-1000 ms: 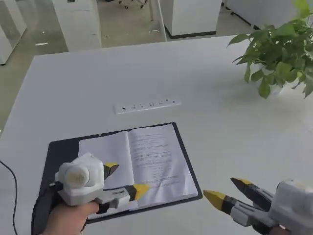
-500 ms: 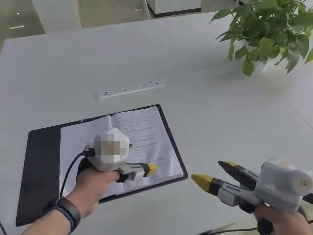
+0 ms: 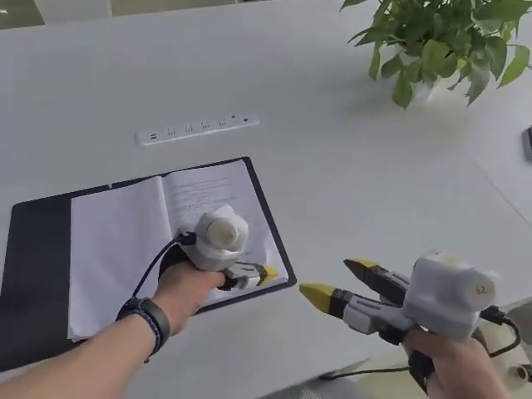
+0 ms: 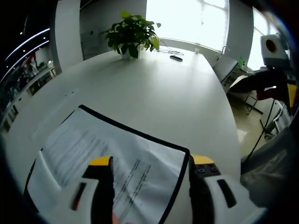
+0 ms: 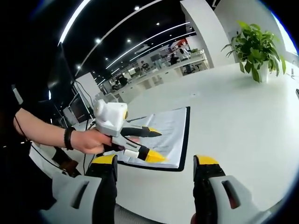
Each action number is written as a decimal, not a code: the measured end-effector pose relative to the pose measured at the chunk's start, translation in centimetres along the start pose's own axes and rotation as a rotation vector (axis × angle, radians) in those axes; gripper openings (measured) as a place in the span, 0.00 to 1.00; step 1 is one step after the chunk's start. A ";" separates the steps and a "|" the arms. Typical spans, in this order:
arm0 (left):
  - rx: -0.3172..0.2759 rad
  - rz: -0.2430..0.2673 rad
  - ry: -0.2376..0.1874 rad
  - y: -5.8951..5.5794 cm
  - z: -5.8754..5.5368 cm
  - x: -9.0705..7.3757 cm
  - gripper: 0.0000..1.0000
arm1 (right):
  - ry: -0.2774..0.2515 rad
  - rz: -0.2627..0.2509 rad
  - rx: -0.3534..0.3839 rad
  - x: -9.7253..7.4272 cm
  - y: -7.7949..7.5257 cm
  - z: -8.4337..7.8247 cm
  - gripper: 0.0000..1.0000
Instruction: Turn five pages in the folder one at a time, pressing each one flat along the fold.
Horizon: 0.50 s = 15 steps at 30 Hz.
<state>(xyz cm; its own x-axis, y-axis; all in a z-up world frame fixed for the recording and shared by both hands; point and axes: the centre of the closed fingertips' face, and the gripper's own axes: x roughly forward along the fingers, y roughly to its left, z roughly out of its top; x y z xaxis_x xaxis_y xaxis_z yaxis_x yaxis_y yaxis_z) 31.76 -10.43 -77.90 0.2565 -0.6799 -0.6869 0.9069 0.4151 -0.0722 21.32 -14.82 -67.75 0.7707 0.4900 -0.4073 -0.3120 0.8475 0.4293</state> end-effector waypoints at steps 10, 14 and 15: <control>-0.010 0.020 0.031 0.3 -0.8 2.5 0.67 | 0.013 0.000 0.022 -0.1 -0.8 -0.3 0.64; 0.075 0.043 0.069 0.6 -1.7 2.7 0.66 | 0.023 0.003 0.025 0.1 -1.2 -0.4 0.63; 0.080 0.044 0.071 0.5 -1.7 2.7 0.66 | 0.028 0.002 0.024 0.2 -1.4 -0.4 0.63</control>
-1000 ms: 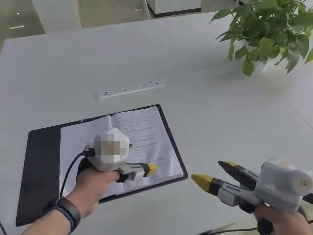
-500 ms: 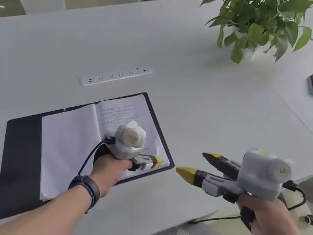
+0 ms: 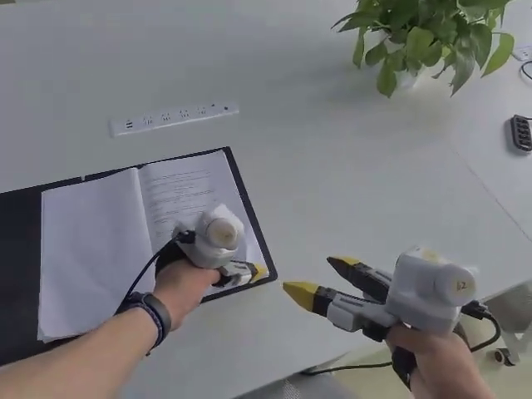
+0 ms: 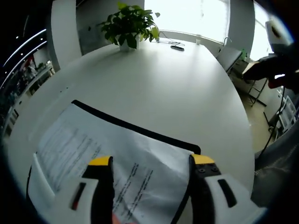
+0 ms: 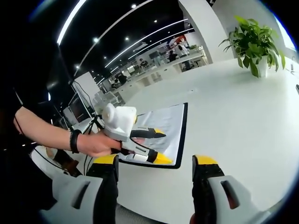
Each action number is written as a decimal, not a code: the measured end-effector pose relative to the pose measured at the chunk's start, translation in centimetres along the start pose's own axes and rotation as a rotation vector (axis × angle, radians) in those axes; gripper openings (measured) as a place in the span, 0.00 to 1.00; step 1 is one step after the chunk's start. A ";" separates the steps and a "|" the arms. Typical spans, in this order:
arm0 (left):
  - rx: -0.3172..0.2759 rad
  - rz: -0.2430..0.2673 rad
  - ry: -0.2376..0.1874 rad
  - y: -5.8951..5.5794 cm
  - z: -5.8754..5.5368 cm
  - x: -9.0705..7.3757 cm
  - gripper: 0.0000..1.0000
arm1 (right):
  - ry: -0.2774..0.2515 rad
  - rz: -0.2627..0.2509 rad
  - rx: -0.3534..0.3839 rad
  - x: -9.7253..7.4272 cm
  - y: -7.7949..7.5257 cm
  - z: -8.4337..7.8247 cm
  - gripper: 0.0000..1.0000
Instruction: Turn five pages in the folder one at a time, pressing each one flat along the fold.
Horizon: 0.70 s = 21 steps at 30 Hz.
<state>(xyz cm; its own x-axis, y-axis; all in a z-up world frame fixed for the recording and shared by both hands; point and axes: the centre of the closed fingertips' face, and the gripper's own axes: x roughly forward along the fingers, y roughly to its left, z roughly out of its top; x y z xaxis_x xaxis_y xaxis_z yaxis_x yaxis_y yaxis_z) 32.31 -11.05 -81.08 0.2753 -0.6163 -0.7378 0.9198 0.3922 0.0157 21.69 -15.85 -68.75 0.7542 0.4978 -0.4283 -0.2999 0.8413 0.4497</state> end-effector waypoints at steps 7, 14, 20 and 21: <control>-0.036 -0.015 -0.025 0.1 0.0 -0.2 0.64 | 0.009 0.022 0.004 0.8 -0.5 0.3 0.62; -0.050 -0.013 -0.036 0.4 0.2 -0.3 0.60 | 0.021 0.055 0.003 2.7 -1.0 0.7 0.60; -0.071 -0.009 -0.049 0.9 0.2 -0.3 0.56 | 0.020 0.092 0.021 5.1 -1.5 1.3 0.55; -0.073 -0.008 -0.051 0.9 0.2 -0.3 0.55 | 0.019 0.097 0.024 5.3 -1.5 1.3 0.55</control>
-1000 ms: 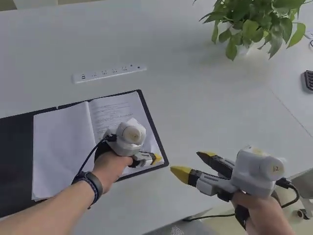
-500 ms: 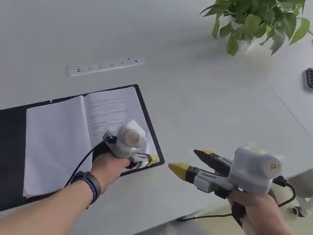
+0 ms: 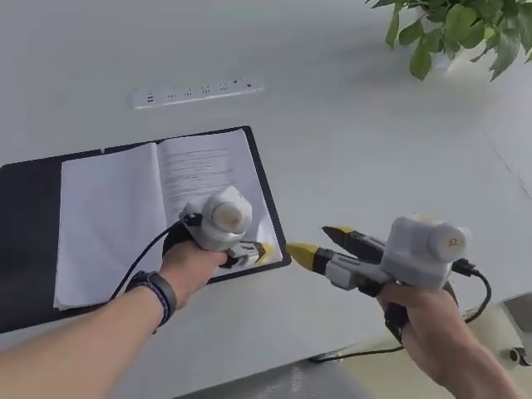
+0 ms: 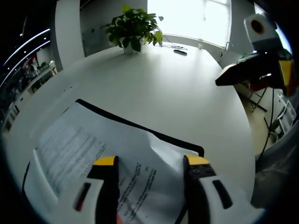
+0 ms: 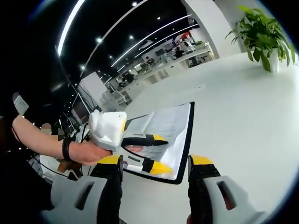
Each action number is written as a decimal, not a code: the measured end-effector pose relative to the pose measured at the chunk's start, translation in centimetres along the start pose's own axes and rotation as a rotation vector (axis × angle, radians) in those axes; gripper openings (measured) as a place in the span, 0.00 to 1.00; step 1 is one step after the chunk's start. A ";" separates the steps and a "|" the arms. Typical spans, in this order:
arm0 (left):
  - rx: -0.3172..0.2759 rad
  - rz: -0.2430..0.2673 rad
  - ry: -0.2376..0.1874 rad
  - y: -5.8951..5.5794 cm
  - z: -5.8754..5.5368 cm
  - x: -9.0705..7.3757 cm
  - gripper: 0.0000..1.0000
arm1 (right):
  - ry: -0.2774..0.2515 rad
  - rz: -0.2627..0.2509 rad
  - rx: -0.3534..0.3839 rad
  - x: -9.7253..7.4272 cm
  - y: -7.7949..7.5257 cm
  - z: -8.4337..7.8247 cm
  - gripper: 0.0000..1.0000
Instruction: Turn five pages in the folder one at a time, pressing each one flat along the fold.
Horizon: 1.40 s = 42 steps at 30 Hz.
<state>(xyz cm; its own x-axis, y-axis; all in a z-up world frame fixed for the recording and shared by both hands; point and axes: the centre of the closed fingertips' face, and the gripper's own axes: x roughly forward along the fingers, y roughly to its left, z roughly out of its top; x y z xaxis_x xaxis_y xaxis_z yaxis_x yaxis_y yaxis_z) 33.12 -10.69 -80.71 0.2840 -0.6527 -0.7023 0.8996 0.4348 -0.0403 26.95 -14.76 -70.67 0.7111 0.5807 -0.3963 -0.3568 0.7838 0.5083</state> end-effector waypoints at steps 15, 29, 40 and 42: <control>0.000 0.003 0.001 0.1 -0.1 0.1 0.54 | 0.061 0.092 0.074 6.9 -1.4 -0.9 0.49; -0.004 0.005 0.007 0.0 -0.2 0.1 0.54 | 0.123 0.149 0.205 10.5 -2.9 -1.4 0.37; -0.006 0.007 0.007 0.0 -0.1 0.1 0.55 | 0.144 0.156 0.294 11.2 -3.3 -2.4 0.27; -0.005 0.006 0.008 0.0 -0.1 0.1 0.55 | 0.155 0.154 0.290 11.3 -3.4 -2.8 0.22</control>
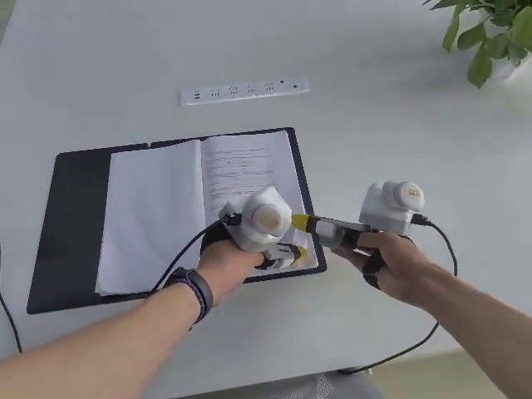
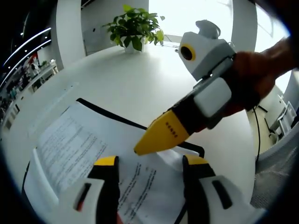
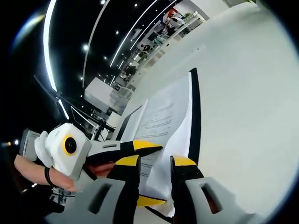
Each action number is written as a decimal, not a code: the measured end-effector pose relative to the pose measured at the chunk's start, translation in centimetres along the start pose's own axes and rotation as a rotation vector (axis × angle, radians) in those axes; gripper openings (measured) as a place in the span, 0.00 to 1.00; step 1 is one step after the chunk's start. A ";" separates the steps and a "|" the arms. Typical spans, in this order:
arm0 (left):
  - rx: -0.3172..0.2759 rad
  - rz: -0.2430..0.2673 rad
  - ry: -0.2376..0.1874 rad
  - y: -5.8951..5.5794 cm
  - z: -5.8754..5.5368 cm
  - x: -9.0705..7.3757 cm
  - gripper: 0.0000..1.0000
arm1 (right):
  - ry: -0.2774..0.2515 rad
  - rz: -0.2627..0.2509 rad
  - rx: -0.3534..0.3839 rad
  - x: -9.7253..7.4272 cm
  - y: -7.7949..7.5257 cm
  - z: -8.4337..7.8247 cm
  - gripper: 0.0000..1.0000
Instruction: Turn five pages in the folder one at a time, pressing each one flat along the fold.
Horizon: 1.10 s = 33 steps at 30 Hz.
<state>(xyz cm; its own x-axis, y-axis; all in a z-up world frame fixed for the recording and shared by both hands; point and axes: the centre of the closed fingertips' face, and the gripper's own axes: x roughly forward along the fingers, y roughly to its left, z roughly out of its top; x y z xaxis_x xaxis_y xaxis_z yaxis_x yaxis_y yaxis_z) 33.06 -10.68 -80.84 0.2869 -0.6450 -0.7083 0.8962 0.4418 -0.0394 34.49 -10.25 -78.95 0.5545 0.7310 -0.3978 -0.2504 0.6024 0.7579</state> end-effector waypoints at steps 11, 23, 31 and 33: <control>-0.021 -0.026 0.010 -0.5 0.1 -0.2 0.61 | -0.001 0.004 0.063 -0.5 -0.5 -0.8 0.06; -0.099 -0.035 -0.052 -0.3 1.7 -1.7 0.68 | 0.009 0.004 0.061 -0.5 0.3 -0.8 0.03; -0.098 -0.008 -0.060 0.7 1.7 -3.2 0.69 | -0.017 -0.006 0.071 -0.6 0.6 0.3 0.00; -0.100 -0.001 -0.070 1.0 1.9 -3.7 0.69 | -0.019 -0.005 0.062 -0.5 0.8 0.3 0.00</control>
<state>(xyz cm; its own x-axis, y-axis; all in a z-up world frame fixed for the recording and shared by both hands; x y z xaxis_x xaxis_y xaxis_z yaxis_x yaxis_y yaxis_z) 33.54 -9.01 -76.92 0.3122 -0.6858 -0.6574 0.8592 0.4991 -0.1126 34.24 -10.25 -78.02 0.5706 0.7216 -0.3920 -0.1983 0.5843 0.7870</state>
